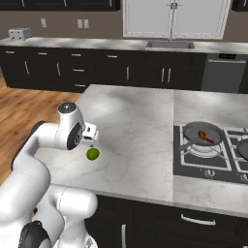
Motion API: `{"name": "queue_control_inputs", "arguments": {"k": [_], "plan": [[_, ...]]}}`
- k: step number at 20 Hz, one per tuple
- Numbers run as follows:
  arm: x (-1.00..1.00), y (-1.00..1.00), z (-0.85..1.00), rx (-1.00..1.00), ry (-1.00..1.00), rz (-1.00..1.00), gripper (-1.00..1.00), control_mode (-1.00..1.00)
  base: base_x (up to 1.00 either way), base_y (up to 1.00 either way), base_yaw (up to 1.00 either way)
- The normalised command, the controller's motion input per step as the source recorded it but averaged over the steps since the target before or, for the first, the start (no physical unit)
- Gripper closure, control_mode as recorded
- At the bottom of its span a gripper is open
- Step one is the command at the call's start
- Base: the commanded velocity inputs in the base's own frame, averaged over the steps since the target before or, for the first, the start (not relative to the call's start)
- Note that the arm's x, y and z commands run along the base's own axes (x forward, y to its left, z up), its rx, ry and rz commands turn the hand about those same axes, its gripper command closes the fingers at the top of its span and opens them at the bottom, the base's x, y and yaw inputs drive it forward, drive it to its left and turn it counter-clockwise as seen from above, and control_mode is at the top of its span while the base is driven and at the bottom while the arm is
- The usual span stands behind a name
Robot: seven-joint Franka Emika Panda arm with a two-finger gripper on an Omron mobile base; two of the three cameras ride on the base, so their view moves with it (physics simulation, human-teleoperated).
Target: Place both pans onto different burners. Then place the lime and the chicken drumstick on different pans.
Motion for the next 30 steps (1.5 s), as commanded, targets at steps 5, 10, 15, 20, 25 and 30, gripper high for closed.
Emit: {"name": "queue_control_inputs", "arguments": {"k": [5, 10, 15, 20, 25, 30], "plan": [[0.12, 0.00, -0.24, 0.00, 0.00, 0.00, -1.00, -1.00, 0.00, 0.00, 0.00], [0.17, 0.00, -0.23, 0.00, 0.00, 0.00, -1.00, -1.00, 0.00, 0.00, 0.00], [0.22, 0.00, -0.15, 0.00, 0.00, 0.00, -1.00, -1.00, 0.00, 0.00, 0.00], [0.22, 0.00, -0.12, 0.00, 0.00, 0.00, -1.00, -1.00, 0.00, 0.00, 0.00], [0.20, 0.00, -0.15, 0.00, 0.00, 0.00, -1.00, -1.00, 0.00, 0.00, 0.00], [0.07, 0.00, -0.19, 0.00, 0.00, 0.00, -1.00, -1.00, 0.00, 0.00, 0.00]]}}
